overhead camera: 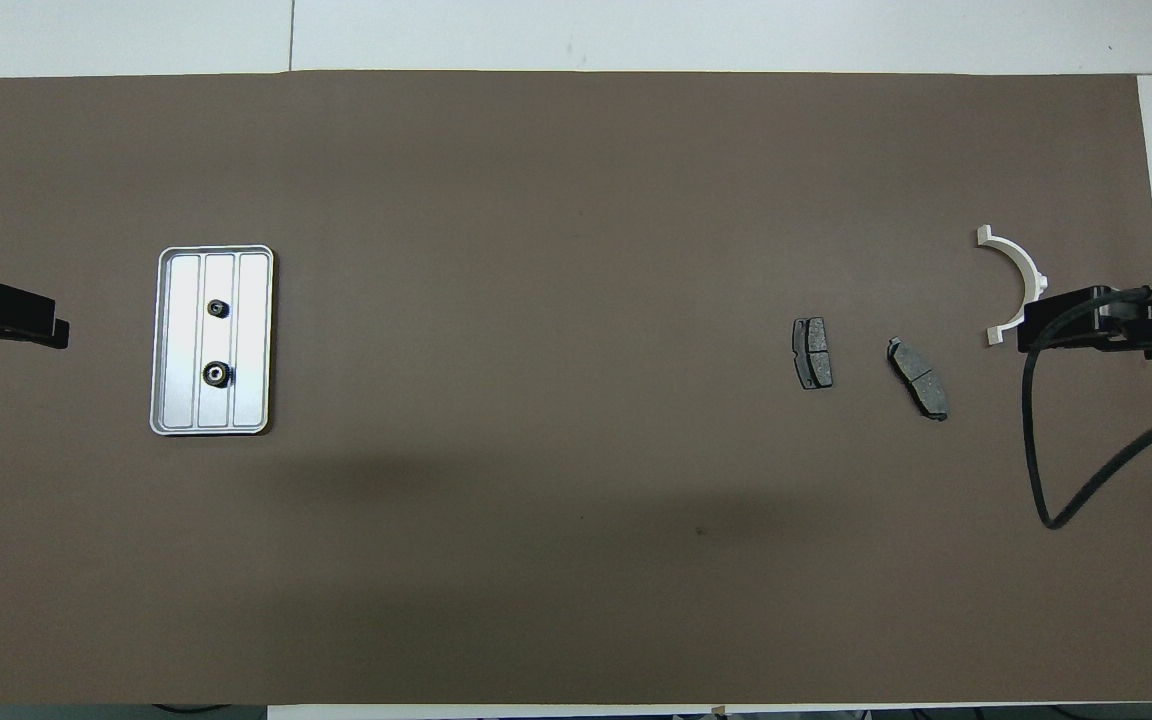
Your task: Place bearing gear from tray to pile
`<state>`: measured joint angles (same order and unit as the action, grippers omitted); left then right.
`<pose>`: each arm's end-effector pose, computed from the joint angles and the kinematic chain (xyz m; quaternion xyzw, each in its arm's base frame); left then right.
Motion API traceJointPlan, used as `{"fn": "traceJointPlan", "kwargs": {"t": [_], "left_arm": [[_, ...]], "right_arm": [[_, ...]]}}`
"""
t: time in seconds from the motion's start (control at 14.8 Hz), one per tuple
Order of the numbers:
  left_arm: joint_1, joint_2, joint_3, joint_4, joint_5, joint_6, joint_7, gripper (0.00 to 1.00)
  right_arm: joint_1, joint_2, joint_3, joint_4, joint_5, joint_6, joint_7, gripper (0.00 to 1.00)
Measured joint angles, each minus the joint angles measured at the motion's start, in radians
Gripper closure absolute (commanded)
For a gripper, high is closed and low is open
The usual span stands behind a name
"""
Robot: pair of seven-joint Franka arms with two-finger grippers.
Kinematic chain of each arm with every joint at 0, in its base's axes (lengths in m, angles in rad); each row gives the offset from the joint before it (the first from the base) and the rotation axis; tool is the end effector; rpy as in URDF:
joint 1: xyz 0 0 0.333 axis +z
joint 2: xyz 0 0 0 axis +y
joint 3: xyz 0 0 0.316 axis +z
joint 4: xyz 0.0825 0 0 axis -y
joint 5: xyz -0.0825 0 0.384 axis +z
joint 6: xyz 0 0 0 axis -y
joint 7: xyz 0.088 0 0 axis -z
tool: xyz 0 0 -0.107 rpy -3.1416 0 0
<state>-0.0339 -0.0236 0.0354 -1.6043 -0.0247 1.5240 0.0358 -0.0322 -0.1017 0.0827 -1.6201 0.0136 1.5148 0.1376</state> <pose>0.5416 -0.0017 0.6178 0.9994 -0.0174 -0.0281 0.0133 0.5160 0.0301 0.6507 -0.9991 0.0434 0.0022 0.0024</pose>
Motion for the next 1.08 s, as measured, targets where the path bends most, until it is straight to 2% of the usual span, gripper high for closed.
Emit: {"fn": "traceJointPlan", "kwargs": {"t": [0.47, 0.81, 0.94, 1.08], "left_arm": [[0.0, 0.0, 0.0, 0.0, 0.0, 0.003, 0.021, 0.0], [0.0, -0.002, -0.006, -0.013, 0.0, 0.056, 0.022, 0.0], [0.001, -0.02, 0.0, -0.091, 0.0, 0.187, 0.022, 0.0], [0.001, -0.049, 0.003, -0.214, 0.0, 0.318, 0.022, 0.0]], "right_arm": [[0.0, 0.0, 0.0, 0.0, 0.0, 0.0, 0.0, 0.0], [0.0, 0.0, 0.0, 0.0, 0.0, 0.0, 0.0, 0.0], [0.0, 0.0, 0.0, 0.0, 0.0, 0.0, 0.0, 0.0], [0.0, 0.0, 0.0, 0.0, 0.0, 0.0, 0.0, 0.0]]}}
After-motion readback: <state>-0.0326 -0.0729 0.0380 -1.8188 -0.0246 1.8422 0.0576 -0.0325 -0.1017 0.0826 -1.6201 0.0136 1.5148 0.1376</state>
